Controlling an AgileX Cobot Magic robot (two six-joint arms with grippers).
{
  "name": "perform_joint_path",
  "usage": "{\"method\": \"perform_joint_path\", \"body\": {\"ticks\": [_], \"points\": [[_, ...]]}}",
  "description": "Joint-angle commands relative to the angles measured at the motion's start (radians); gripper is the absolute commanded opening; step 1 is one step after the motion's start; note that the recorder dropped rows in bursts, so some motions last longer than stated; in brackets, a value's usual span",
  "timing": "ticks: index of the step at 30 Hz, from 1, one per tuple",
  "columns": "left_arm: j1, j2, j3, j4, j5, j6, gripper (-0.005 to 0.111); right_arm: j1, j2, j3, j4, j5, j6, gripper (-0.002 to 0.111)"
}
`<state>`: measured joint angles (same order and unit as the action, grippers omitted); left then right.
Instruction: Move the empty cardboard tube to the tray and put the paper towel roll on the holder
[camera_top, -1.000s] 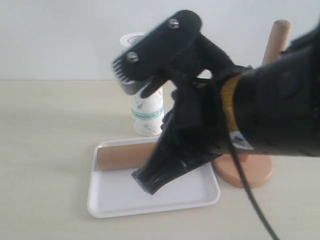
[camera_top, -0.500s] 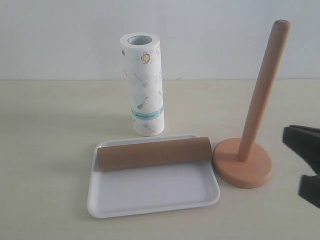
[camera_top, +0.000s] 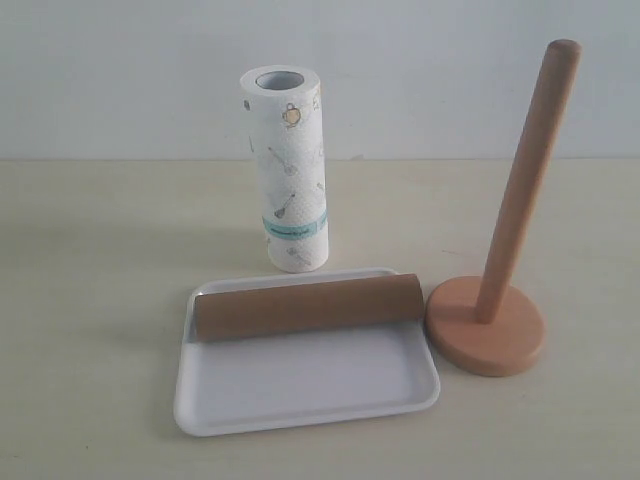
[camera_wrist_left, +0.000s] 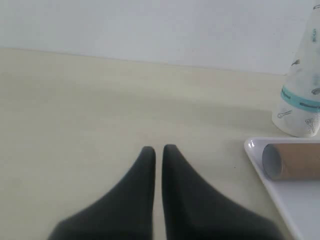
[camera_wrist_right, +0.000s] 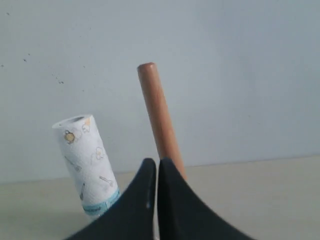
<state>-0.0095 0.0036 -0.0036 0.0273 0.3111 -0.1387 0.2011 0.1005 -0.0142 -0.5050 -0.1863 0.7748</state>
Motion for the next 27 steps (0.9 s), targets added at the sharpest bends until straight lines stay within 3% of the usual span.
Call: {"method": "perform_joint_path", "body": {"ticks": [1,9,13,16,21,27], "points": [[0.005,-0.004,0.004,-0.004,-0.001,0.002,0.005,-0.002,-0.009,0.014,-0.002,-0.144,0.014,0.001],[0.005,-0.004,0.004,-0.004,-0.001,0.002,0.005,-0.001,-0.009,0.014,-0.002,-0.119,0.037,0.001],[0.005,-0.004,0.004,-0.004,-0.001,0.002,0.005,-0.001,-0.009,0.014,0.018,0.005,-0.011,0.001],[0.005,-0.004,0.004,-0.004,-0.001,0.002,0.005,-0.001,-0.009,0.014,0.209,0.118,-0.187,0.001],[0.005,-0.004,0.004,-0.004,-0.001,0.002,0.005,-0.001,-0.009,0.014,0.690,0.221,-0.707,0.001],[0.005,-0.004,0.004,-0.004,-0.001,0.002,0.005,-0.003,-0.011,0.014,0.650,0.330,-0.785,0.001]]}}
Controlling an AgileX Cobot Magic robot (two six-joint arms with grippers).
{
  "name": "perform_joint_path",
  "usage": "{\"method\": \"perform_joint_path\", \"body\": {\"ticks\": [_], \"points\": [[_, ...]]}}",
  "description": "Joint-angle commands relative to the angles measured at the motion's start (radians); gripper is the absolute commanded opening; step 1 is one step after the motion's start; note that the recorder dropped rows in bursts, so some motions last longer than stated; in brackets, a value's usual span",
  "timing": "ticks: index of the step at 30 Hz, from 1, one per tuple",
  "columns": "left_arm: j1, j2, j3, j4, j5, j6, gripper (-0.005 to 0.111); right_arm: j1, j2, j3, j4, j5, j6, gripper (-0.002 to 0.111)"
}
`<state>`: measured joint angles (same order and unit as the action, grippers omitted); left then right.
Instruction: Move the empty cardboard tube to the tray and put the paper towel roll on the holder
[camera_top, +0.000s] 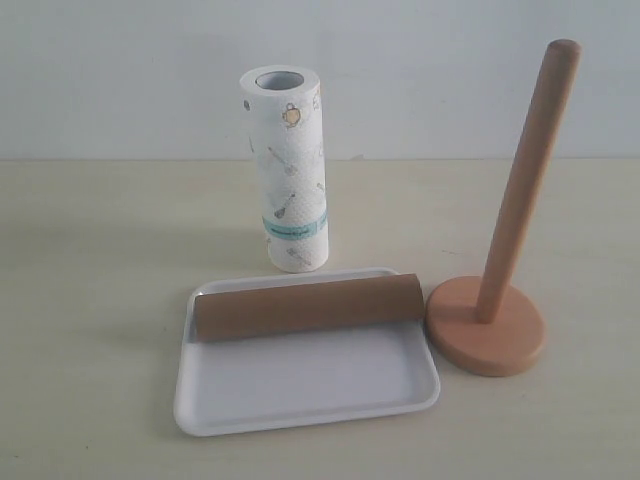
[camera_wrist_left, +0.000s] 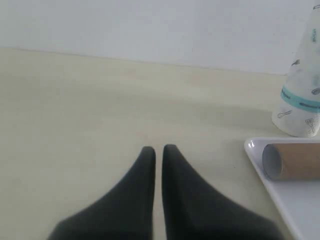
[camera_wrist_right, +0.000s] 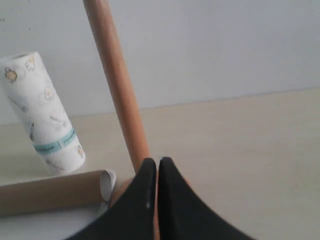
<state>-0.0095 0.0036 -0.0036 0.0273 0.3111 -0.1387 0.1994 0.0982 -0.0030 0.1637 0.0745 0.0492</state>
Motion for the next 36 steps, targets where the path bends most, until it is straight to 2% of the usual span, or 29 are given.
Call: {"method": "perform_joint_path", "body": {"ticks": [1,9,14,18,36], "points": [[0.005,-0.004,0.004,-0.004,-0.001,0.002,0.005,-0.001,-0.014,0.003,-0.042,0.083,-0.059,0.001],[0.005,-0.004,0.004,-0.004,-0.001,0.002,0.005,-0.001,-0.098,0.003,-0.114,0.252,-0.057,0.001],[0.005,-0.004,0.004,-0.004,-0.001,0.002,0.005,-0.016,-0.098,0.003,-0.117,0.254,-0.057,0.001],[0.005,-0.004,0.004,-0.004,-0.001,0.002,0.005,-0.101,-0.098,0.003,-0.117,0.256,-0.057,0.001],[0.005,-0.004,0.004,-0.004,-0.001,0.002,0.005,-0.100,-0.098,0.003,-0.117,0.256,-0.057,0.001]]}}
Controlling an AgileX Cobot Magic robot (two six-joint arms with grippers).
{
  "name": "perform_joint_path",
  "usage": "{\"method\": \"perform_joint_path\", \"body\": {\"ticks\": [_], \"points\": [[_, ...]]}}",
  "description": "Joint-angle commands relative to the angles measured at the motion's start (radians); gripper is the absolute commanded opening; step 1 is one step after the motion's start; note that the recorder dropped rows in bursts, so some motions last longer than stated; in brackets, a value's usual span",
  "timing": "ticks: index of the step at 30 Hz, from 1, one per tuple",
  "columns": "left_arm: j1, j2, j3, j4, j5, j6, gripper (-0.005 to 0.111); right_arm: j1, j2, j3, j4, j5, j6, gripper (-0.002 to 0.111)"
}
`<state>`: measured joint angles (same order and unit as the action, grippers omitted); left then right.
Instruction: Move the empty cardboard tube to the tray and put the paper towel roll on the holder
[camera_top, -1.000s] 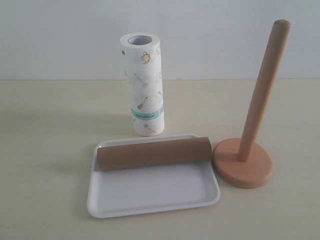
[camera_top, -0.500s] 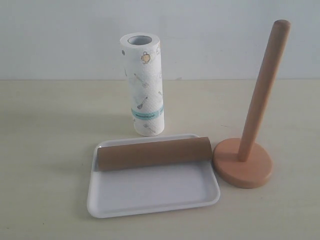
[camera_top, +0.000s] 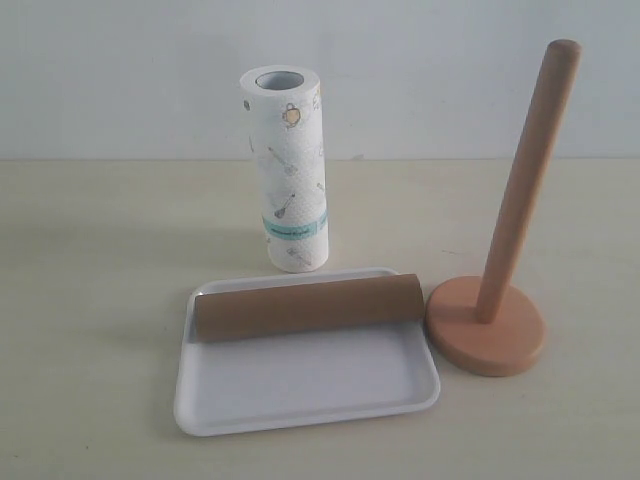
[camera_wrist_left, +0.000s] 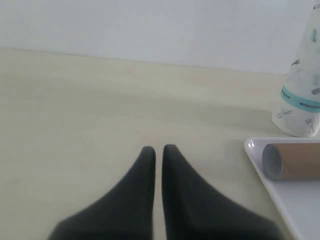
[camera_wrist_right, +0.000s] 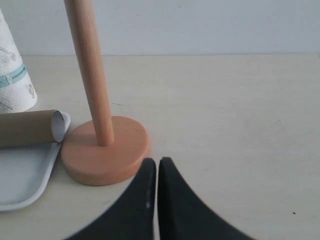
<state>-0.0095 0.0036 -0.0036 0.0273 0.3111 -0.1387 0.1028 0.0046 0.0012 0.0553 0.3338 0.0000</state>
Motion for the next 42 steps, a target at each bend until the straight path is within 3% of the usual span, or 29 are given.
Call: {"method": "perform_joint_path", "body": {"ticks": [1,10,13,18,24,34,40,42], "points": [[0.005,-0.004,0.004,-0.004,-0.001,0.002,0.005,-0.003,-0.005,-0.001,-0.008,-0.003,-0.007,0.001],[0.005,-0.004,0.004,0.006,-0.011,0.010,0.005,-0.003,-0.005,-0.001,-0.008,-0.003,-0.007,0.001],[0.005,-0.004,-0.002,-0.035,-0.117,-0.014,0.005,-0.003,-0.005,-0.001,-0.008,-0.003,-0.007,0.001],[0.005,-0.004,-0.138,-0.211,-0.311,-0.065,0.005,-0.003,-0.005,-0.001,-0.008,-0.003,-0.007,0.001],[0.005,-0.004,-0.266,-0.229,-0.311,-0.070,0.005,-0.004,-0.005,-0.001,-0.008,-0.003,-0.006,0.001],[0.005,-0.004,-0.276,-0.227,-0.392,-0.070,0.005,-0.004,-0.005,-0.001,-0.008,-0.003,-0.006,0.001],[0.005,0.084,-0.284,-0.211,-0.854,-0.094,0.005,-0.004,-0.005,-0.001,-0.008,-0.003,-0.006,0.001],[0.005,0.192,-0.319,-0.176,-0.909,-0.157,0.005,-0.004,-0.005,-0.001,-0.008,-0.003,-0.006,0.001]]}}
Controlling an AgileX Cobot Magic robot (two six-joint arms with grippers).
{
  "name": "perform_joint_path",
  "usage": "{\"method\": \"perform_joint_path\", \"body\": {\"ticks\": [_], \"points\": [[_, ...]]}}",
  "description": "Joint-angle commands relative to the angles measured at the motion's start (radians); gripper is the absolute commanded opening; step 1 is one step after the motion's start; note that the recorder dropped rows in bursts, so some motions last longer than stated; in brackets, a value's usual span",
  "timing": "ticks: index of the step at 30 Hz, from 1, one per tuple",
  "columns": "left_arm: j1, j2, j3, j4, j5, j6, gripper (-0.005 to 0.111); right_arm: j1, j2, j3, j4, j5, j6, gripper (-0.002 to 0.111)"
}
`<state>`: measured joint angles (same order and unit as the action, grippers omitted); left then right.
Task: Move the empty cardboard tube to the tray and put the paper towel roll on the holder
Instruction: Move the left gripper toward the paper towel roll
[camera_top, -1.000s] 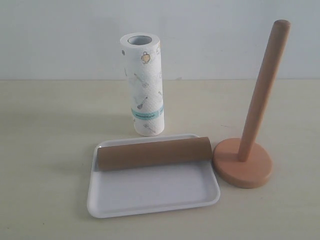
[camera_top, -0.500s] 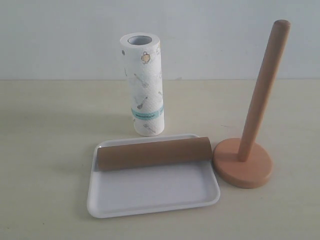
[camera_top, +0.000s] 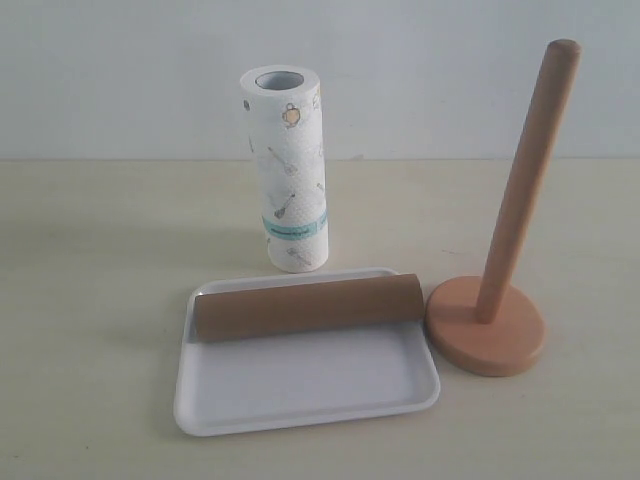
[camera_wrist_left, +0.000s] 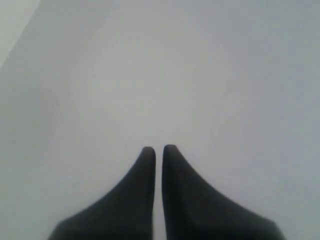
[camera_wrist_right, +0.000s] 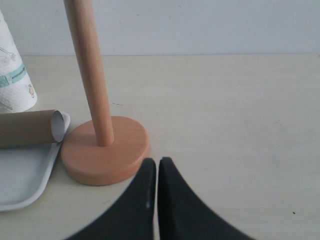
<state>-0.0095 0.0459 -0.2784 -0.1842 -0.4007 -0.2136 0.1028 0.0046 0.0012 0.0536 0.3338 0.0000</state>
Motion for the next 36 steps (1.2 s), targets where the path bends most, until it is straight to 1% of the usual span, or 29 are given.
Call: {"method": "perform_joint_path", "body": {"ticks": [1,4,6,7,9,11,13,16,19,22,24,26,27,29,32,33,34,36], "points": [[0.005,0.202,-0.063,0.076,-0.197,-0.110,0.005,-0.004,-0.005,-0.001,-0.007,-0.003,-0.006,0.001],[0.005,0.414,-0.130,0.277,-0.209,-0.171,0.005,-0.004,-0.005,-0.001,-0.009,-0.003,0.000,0.001],[0.005,0.564,-0.165,0.468,-0.236,-0.262,0.004,-0.004,-0.005,-0.001,-0.009,-0.003,0.000,0.001],[0.005,0.638,-0.174,0.523,-0.273,-0.303,0.004,-0.004,-0.005,-0.001,-0.009,-0.003,0.000,0.001],[0.005,0.793,-0.181,0.601,-0.395,-0.380,0.004,-0.004,-0.005,-0.001,-0.009,-0.003,0.000,0.001],[0.005,0.936,-0.181,0.641,-0.504,-0.384,0.004,-0.004,-0.005,-0.001,-0.009,-0.003,0.000,0.001],[0.005,1.071,-0.181,0.702,-0.570,-0.378,0.004,-0.004,-0.005,-0.001,-0.009,-0.003,0.000,0.001],[0.002,1.264,-0.181,0.763,-0.683,-0.307,0.004,-0.004,-0.005,-0.001,-0.009,-0.003,0.000,0.001],[-0.024,1.447,-0.187,0.776,-0.818,-0.211,0.004,-0.004,-0.005,-0.001,-0.009,-0.003,0.000,0.001],[-0.050,1.596,-0.220,0.776,-0.820,-0.118,0.004,-0.004,-0.005,-0.001,-0.009,-0.003,0.000,0.001],[-0.069,1.661,-0.247,0.776,-0.820,-0.106,0.006,-0.004,-0.005,-0.001,-0.009,-0.003,0.000,0.001],[-0.089,1.709,-0.276,0.776,-0.820,-0.106,0.013,-0.004,-0.005,-0.001,-0.009,-0.003,0.000,0.001],[-0.098,1.730,-0.290,0.776,-0.820,-0.106,0.021,-0.004,-0.005,-0.001,-0.009,-0.003,0.000,0.001],[-0.115,1.761,-0.320,0.798,-0.820,-0.106,0.040,-0.004,-0.005,-0.001,-0.009,-0.003,0.000,0.001],[-0.141,1.789,-0.372,0.821,-0.820,-0.107,0.082,-0.004,-0.005,-0.001,-0.009,-0.003,0.000,0.001],[-0.153,1.795,-0.397,0.821,-0.820,-0.130,0.091,-0.004,-0.005,-0.001,-0.009,-0.003,0.000,0.001],[-0.162,1.800,-0.414,0.821,-0.814,-0.140,0.097,-0.004,-0.005,-0.001,-0.009,-0.003,0.000,0.001],[-0.183,1.811,-0.452,0.823,-0.744,-0.140,0.104,-0.004,-0.005,-0.001,-0.009,-0.003,0.000,0.001]]}}
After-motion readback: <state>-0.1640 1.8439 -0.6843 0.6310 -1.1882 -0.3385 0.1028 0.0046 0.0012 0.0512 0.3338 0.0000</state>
